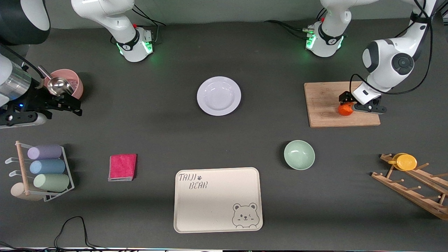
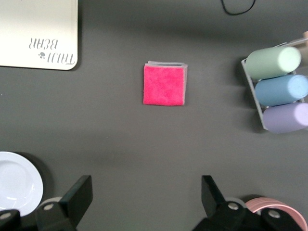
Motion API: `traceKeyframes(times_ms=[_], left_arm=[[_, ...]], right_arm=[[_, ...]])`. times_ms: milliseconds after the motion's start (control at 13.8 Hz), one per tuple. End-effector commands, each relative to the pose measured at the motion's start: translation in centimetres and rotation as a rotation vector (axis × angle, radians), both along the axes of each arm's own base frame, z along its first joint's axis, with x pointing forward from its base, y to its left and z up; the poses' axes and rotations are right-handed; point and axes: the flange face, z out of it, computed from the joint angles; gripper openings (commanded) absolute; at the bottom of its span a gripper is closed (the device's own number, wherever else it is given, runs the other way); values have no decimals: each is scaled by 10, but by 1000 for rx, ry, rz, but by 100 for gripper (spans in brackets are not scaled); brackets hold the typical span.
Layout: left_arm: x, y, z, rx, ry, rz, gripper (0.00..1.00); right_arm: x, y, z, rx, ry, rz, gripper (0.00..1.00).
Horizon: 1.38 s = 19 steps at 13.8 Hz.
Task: Place orange and plate with both arms
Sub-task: 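Grasp the orange with the left gripper while the right gripper reaches forward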
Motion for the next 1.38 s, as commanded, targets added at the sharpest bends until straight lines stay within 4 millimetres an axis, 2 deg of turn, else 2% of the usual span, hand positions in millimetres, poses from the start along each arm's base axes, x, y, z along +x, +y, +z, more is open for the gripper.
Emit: traceKeyframes(times_ms=[0, 218, 436, 655, 873, 945, 1018, 1164, 1309], left_arm=[[1, -1, -10, 2, -10, -43, 100], [2, -2, -23, 1, -19, -47, 100], [3, -3, -27, 0, -18, -49, 100], [3, -3, -29, 0, -14, -49, 98], [4, -3, -29, 0, -12, -47, 64], [4, -3, -29, 0, -12, -47, 57], [5, -3, -28, 0, -14, -43, 53], [11, -2, -19, 2, -29, -42, 52], [28, -2, 12, 5, 2, -33, 52]], right_arm=[[6, 1, -15, 40, 13, 2, 100], [16, 4, -31, 36, 37, 4, 100], [41, 14, -59, 26, 48, 13, 100], [73, 34, -90, 14, 38, 34, 100], [96, 50, -115, 5, 30, 54, 100], [99, 52, -127, 3, 44, 55, 100], [101, 51, -128, 5, 41, 52, 100], [102, 58, -126, 56, 39, 38, 100], [105, 63, -135, 131, 48, 13, 100]])
